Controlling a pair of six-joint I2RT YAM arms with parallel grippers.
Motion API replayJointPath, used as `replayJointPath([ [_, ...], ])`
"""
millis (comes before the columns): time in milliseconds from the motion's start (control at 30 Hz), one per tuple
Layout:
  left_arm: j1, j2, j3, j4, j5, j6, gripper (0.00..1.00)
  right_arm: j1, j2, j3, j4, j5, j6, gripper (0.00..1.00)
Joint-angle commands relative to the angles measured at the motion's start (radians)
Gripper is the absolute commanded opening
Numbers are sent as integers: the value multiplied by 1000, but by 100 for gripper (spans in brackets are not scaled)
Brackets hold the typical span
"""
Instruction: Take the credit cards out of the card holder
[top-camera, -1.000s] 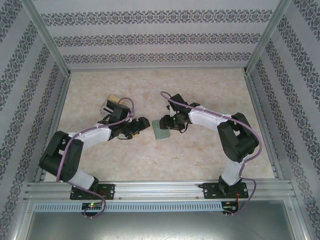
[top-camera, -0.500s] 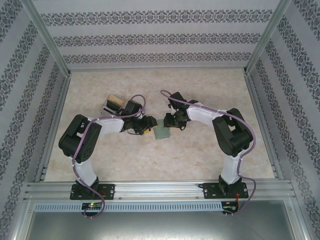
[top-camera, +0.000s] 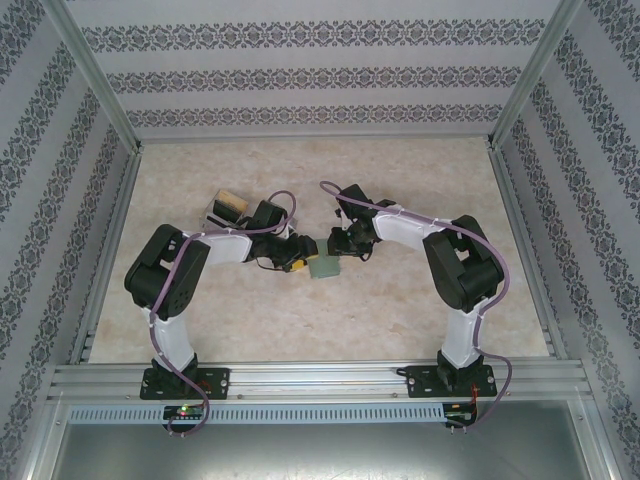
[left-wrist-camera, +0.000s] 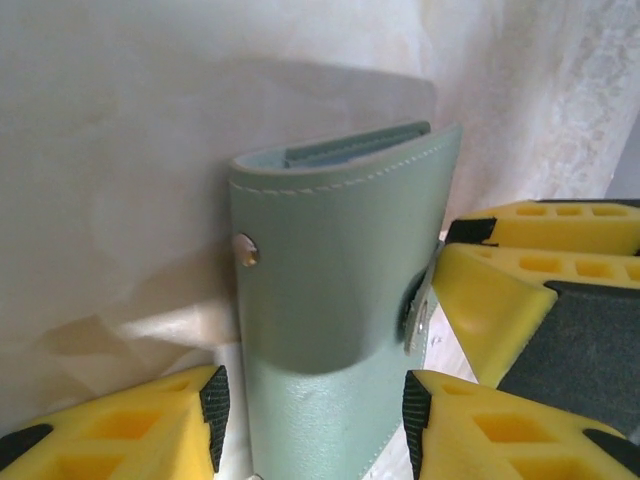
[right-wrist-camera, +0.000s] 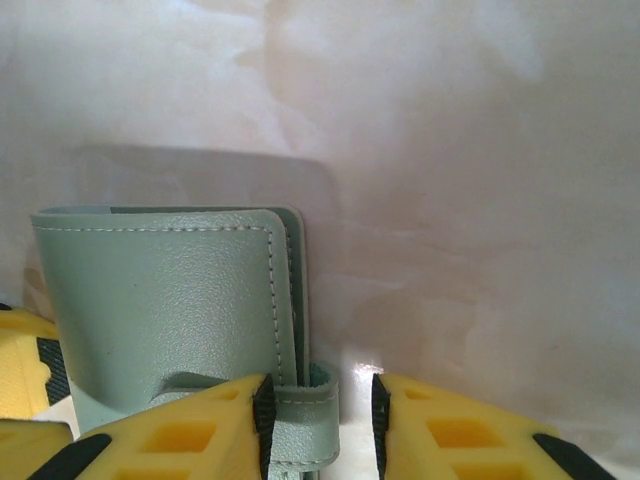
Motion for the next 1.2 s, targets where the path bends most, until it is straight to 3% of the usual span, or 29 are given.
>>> replayJointPath([
  [0,-13,23,13,62,61,29,52,4,43,1,-33,-19,-19,35],
  [367,-11,19,-26,242,112,-51,52,5,41,-20,-12,-23,-7,34],
  [600,-11,9,-46,222,87,-24,31,0,-16,-33,-12,-6,-6,35],
  [800,-11,-32,-53,183,65,18,13,-32,-161,-58,-10,10,-14,39],
  [967,-12,-63,-65,164,64,38,8,-4,-248,-88,-13,-29,-21,47],
  [1167,-12,-73,-74,167,72,37,3,55,-227,-85,-31,-66,-3,40],
])
